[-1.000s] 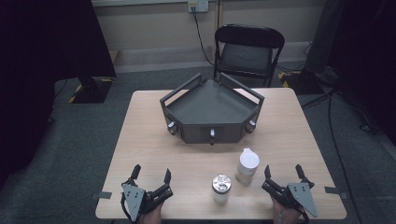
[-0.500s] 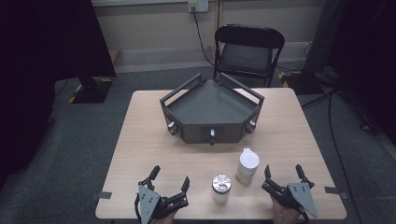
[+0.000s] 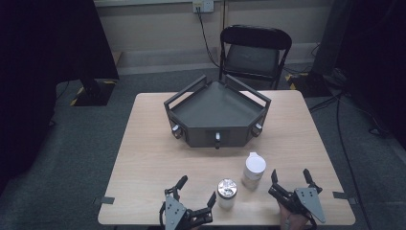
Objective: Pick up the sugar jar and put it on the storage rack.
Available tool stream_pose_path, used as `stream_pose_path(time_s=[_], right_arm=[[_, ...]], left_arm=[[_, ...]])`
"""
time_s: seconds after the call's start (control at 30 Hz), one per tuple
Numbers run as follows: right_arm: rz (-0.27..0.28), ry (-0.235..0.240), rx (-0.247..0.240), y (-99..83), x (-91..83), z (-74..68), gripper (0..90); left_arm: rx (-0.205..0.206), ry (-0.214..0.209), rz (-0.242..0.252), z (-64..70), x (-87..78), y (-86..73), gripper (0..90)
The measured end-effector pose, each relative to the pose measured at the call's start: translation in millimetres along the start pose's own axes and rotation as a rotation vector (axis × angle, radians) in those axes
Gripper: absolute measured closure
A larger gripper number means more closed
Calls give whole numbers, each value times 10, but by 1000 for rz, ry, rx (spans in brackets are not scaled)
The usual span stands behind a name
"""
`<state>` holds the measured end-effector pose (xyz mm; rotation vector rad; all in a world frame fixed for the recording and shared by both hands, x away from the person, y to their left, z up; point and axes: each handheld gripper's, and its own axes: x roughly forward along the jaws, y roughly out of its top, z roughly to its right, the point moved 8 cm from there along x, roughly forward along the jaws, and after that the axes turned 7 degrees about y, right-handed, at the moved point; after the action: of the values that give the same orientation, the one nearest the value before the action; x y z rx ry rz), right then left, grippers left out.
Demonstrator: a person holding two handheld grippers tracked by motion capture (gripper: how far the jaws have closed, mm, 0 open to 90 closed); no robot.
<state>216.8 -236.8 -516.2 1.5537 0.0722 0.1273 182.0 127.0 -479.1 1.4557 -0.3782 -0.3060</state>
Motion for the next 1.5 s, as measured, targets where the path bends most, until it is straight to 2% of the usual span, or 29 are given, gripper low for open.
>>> stream_pose_path(time_s=[0.1, 0.17, 0.33, 0.47, 0.6, 0.7, 0.83, 1.23, 1.5], right_arm=[[0, 0, -1, 0, 0, 0, 0], [0, -5, -1, 0, 1, -5, 0], [0, -4, 0, 0, 1, -5, 0], [0, -4, 0, 0, 1, -4, 0], [0, -5, 0, 0, 1, -3, 0], [0, -5, 0, 0, 1, -4, 0], [0, -5, 1, 0, 1, -4, 0], [-1, -4, 3, 1, 1, 0, 0], [0, -3, 1, 0, 0, -1, 0]], left_arm=[[11, -35, -15, 40, 45, -25, 11], [15, -64, -46, 58, 89, -37, 12], [38, -108, -53, 156, 171, -106, 43], [49, -119, -71, 236, 253, -144, 63], [66, -119, -92, 311, 336, -178, 94], [54, -131, -107, 331, 389, -201, 139], [63, -124, -124, 368, 417, -243, 184], [69, -124, -139, 361, 462, -255, 336], [65, -117, -136, 369, 459, -257, 349]])
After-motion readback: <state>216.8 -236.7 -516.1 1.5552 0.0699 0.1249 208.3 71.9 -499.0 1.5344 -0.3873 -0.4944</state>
